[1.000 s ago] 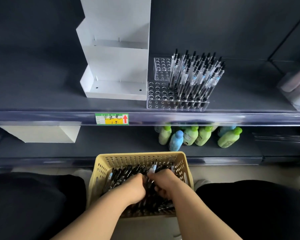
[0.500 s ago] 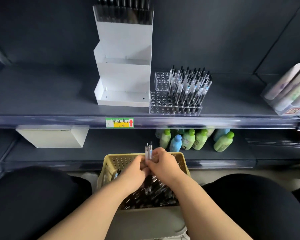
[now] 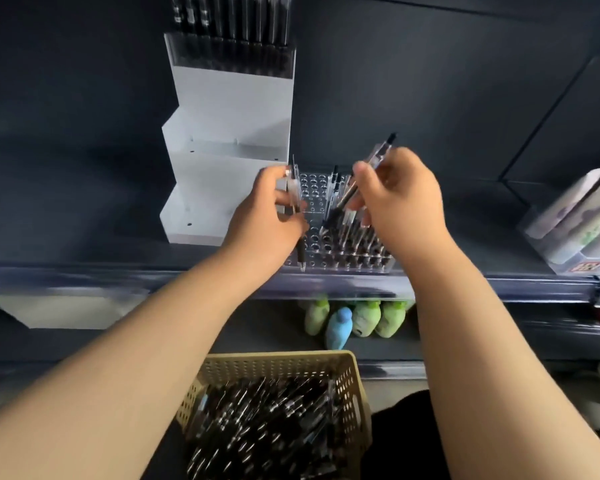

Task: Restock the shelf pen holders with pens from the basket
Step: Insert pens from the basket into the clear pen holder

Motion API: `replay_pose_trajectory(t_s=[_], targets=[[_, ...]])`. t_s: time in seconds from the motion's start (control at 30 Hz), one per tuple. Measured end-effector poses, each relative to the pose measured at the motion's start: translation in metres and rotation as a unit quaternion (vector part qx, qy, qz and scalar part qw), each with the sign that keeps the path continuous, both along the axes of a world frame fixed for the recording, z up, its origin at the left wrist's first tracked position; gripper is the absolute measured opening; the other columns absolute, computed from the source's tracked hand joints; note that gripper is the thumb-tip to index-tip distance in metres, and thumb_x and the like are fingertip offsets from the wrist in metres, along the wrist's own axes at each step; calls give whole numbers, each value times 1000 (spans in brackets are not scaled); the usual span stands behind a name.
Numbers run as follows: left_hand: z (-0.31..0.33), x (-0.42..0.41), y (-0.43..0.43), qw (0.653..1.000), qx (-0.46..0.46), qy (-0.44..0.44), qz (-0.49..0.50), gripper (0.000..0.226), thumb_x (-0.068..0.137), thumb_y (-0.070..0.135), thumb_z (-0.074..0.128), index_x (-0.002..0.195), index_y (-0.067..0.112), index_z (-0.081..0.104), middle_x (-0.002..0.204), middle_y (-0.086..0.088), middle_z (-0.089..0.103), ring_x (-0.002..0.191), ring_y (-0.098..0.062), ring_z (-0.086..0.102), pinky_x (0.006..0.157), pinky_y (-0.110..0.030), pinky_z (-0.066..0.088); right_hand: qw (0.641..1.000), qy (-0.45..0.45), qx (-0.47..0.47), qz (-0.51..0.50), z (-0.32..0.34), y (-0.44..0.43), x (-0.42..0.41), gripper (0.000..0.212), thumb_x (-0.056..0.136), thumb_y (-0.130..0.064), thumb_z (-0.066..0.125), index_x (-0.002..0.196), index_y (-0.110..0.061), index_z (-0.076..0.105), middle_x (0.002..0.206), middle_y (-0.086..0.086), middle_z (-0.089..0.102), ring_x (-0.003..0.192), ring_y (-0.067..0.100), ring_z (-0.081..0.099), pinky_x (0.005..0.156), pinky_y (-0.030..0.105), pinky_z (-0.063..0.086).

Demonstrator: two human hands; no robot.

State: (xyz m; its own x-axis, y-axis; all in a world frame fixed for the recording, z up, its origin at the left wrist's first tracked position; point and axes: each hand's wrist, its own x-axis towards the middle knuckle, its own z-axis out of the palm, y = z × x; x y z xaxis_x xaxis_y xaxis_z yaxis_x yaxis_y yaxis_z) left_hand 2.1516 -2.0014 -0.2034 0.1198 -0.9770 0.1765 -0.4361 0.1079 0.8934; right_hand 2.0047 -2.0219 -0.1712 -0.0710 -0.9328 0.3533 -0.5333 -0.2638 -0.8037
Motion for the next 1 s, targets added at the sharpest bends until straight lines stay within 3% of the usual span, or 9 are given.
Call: replay_pose_trajectory(t_s=[0.13, 0.33, 0.43, 0.57, 0.67, 0.8, 0.87, 1.0], targets=[[-5, -9, -16, 999, -30, 30, 7, 53, 93, 15, 55, 136, 35, 30, 105, 6, 62, 90, -18, 65, 77, -44, 56, 996, -76, -46, -5, 1, -15, -1, 24, 89, -21, 57, 99, -35, 40, 73, -2, 68, 64, 13, 66, 63, 31, 50], [-17, -18, -31, 997, -61, 40, 21, 36, 95, 24, 51, 127, 36, 40, 95, 8, 67, 88, -18, 65, 79, -47, 54, 998, 19, -51, -7, -8, -30, -3, 4, 97, -30, 44, 94, -29, 45, 75, -14, 62, 71, 9, 62, 66, 29, 47], [-16, -20, -39, 995, -71, 56, 30, 34, 93, 24, 55, 123, 34, 44, 93, 8, 69, 87, -15, 65, 83, -45, 53, 996, 51, -66, -3, -8, -40, -7, 6, 95, -27, 49, 93, -26, 54, 77, -13, 57, 77, 9, 56, 64, 14, 38], [-13, -23, -48, 993, -89, 51, 51, 30, 91, 24, 59, 114, 37, 45, 94, 10, 70, 86, -13, 65, 83, -39, 53, 997, 66, -39, 5, -14, -50, -11, 10, 91, -24, 57, 99, -23, 63, 71, -22, 52, 68, -3, 53, 63, 4, 36], [-13, -21, -53, 993, -90, 45, 67, 29, 90, 26, 59, 106, 43, 42, 97, 13, 69, 90, -10, 63, 83, -28, 50, 997, 67, -32, 11, -18, -52, -11, 12, 89, -23, 61, 100, -24, 63, 68, -23, 53, 64, -12, 52, 62, -1, 36], [-15, -18, -54, 993, -87, 39, 72, 16, 89, 24, 62, 101, 31, 53, 95, 14, 67, 89, 1, 62, 73, -5, 44, 991, 123, -37, 26, -18, -50, -7, 15, 88, -25, 63, 102, -21, 63, 71, -19, 54, 76, 4, 56, 69, 11, 41], [-17, -18, -53, 994, -83, 32, 71, 15, 89, 24, 62, 102, 27, 56, 94, 15, 67, 89, 0, 62, 73, -6, 44, 989, 138, -52, 27, -19, -50, -5, 16, 87, -25, 63, 102, -21, 63, 75, -17, 56, 86, 14, 58, 76, 24, 45], [-20, -19, -48, 994, -82, 22, 73, 14, 88, 24, 63, 98, 32, 55, 90, 18, 67, 88, -1, 62, 75, -10, 45, 988, 140, -63, 27, -18, -51, -3, 16, 86, -24, 64, 102, -19, 64, 77, -16, 56, 90, 17, 59, 80, 31, 48]])
